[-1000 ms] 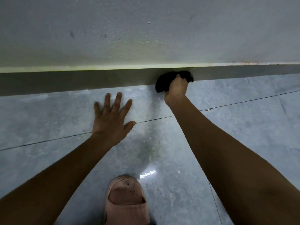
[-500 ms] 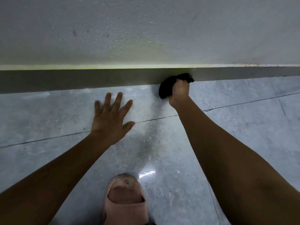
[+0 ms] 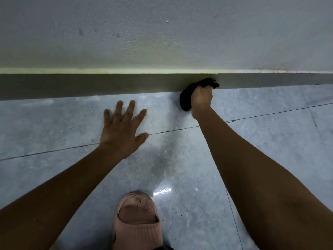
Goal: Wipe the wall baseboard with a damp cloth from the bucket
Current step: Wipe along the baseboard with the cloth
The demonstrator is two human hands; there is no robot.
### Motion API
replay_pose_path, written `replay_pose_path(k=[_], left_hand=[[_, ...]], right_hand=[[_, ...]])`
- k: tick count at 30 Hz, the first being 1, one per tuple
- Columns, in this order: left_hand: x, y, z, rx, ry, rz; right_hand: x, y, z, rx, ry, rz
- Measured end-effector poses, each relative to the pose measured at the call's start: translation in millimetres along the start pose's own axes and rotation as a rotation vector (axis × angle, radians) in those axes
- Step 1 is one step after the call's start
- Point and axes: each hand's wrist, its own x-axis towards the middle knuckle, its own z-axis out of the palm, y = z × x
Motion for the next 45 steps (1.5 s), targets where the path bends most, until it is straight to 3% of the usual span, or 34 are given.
replay_pose_path(k=[3, 9, 12, 16, 22, 30, 36, 38, 41, 43, 45], left_hand=[[0, 0, -1, -0.003, -0.007, -0.005], [0, 1, 2, -0.023, 0.006, -0.01], [0, 0, 1, -0.023, 0.016, -0.006], [0, -1, 1, -0.03, 0.012, -0.003], [1, 0, 5, -0.029, 0.046, -0.005], [0, -2, 4, -0.037, 0.044, 0.009], [-1, -5, 3, -0.022, 0.043, 0.024], [-1, -5, 5, -0.024, 0.048, 0.019], [-1, -5, 3, -0.032, 0.04, 0.028], [-1, -7, 2, -0.028, 0.033, 0.032], [-2, -7, 2, -0.018, 0.025, 0.035]], right_hand=[[-1, 8, -15, -0.234, -0.098, -0.047], [-11, 30, -36, -0.503, 0.021, -0.098], [-17, 39, -23, -0.776, -0.009, -0.224], [-14, 44, -14, -0.97, -0.006, -0.35], [-24, 33, -1, -0.992, -0.032, -0.354], [-41, 51, -3, -1.039, -0.114, -0.726], [-14, 59, -25, -0.859, -0.086, -0.572], [-14, 52, -23, -0.786, -0.176, -0.665], [-15, 44, -23, -0.901, -0.296, -0.943], [-14, 44, -24, -0.979, -0.119, -1.003], [-22, 44, -27, -0.956, 0.067, -0.888]])
